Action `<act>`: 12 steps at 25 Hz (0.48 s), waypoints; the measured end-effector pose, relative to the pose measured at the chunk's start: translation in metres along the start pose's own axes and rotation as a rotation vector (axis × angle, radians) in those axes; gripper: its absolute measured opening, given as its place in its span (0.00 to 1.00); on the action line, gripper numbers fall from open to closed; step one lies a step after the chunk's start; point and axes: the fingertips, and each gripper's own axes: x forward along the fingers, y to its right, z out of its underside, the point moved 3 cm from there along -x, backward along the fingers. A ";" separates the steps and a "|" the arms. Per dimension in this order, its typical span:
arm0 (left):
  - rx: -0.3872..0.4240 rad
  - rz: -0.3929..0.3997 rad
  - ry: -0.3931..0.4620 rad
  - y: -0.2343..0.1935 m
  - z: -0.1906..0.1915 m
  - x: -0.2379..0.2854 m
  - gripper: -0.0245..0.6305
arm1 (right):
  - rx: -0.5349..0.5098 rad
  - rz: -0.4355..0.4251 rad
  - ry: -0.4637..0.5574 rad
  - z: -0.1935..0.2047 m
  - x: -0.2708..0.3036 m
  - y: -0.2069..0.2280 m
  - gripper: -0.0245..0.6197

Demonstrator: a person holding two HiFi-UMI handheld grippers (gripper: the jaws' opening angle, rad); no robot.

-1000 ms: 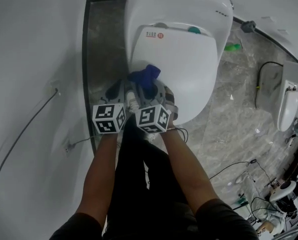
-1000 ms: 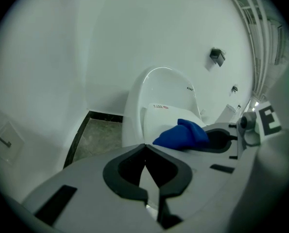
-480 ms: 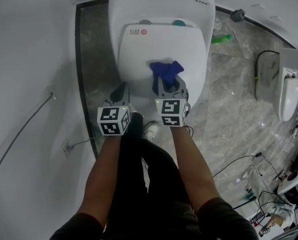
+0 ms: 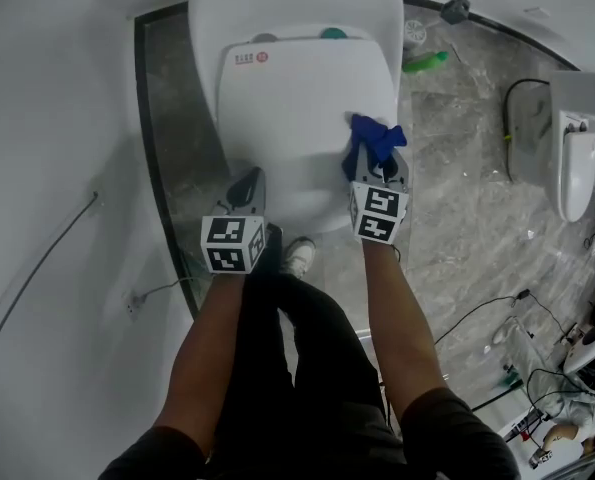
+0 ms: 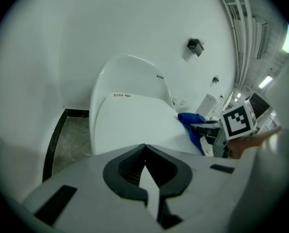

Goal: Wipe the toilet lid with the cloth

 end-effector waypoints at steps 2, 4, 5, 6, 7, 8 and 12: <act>-0.001 -0.006 -0.001 -0.003 0.002 -0.003 0.05 | 0.053 0.045 -0.015 0.011 -0.001 0.020 0.20; -0.004 -0.016 0.003 -0.008 0.003 -0.007 0.05 | 0.135 0.085 -0.044 0.025 -0.001 0.040 0.20; -0.006 -0.021 0.005 -0.010 0.004 -0.009 0.05 | 0.176 0.098 -0.060 0.032 0.000 0.048 0.20; -0.008 -0.026 0.006 -0.013 0.005 -0.011 0.05 | 0.204 0.104 -0.073 0.037 0.000 0.055 0.20; -0.010 -0.032 0.007 -0.015 0.006 -0.014 0.05 | 0.216 0.106 -0.086 0.041 0.001 0.060 0.20; -0.014 -0.038 0.009 -0.017 0.008 -0.016 0.05 | 0.220 0.106 -0.097 0.043 0.001 0.063 0.20; -0.057 -0.055 0.023 -0.024 0.015 -0.027 0.05 | 0.196 0.051 -0.058 0.029 -0.004 0.053 0.20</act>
